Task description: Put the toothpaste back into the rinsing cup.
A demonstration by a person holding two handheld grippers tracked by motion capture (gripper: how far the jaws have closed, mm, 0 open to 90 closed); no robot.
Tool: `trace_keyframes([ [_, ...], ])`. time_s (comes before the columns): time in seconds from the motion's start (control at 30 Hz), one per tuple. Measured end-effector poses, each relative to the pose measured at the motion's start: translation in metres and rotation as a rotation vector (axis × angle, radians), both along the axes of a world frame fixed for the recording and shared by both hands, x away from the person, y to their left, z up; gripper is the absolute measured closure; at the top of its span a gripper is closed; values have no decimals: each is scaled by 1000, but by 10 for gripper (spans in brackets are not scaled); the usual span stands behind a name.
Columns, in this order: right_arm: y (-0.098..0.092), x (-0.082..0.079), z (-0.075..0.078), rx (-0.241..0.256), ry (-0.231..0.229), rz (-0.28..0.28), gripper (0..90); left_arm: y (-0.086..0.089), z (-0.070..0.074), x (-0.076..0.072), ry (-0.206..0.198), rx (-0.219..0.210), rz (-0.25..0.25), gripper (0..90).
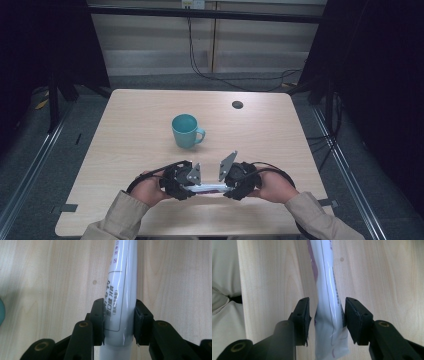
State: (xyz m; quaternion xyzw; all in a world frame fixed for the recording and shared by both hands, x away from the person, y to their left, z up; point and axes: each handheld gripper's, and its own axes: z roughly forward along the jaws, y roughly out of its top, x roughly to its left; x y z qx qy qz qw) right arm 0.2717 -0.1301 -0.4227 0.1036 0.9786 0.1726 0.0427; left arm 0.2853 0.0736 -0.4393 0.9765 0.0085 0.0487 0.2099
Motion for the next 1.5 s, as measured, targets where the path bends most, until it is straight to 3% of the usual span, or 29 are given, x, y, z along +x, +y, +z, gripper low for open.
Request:
trace_keyframes([
  [0.07,2,0,-1,-18,-22,0,617,0,2,1,-3,4,-8,668],
  [0.13,1,0,-2,-5,-32,14,638,1,2,1,-4,5,-12,667],
  [0.17,0,0,-1,8,-38,8,660,4,1,2,8,-22,1,667],
  [0.3,-5,-5,5,59,-69,11,744,9,1,2,-5,-61,-3,647],
  [0.43,-4,-8,7,63,-81,15,765,8,2,3,-24,-52,1,623],
  [0.6,-5,-9,9,92,-94,14,779,9,5,4,-21,-70,18,554],
  [0.7,-3,-9,12,104,-116,20,784,3,9,1,-43,-64,6,467],
  [0.87,1,-9,14,106,-116,29,784,-5,13,-2,-54,-62,-15,433],
  [1.2,8,-9,13,97,-115,50,785,-9,10,1,-10,-65,-1,548],
  [1.5,16,-11,16,78,-118,69,784,-13,7,1,15,-27,-23,601],
])
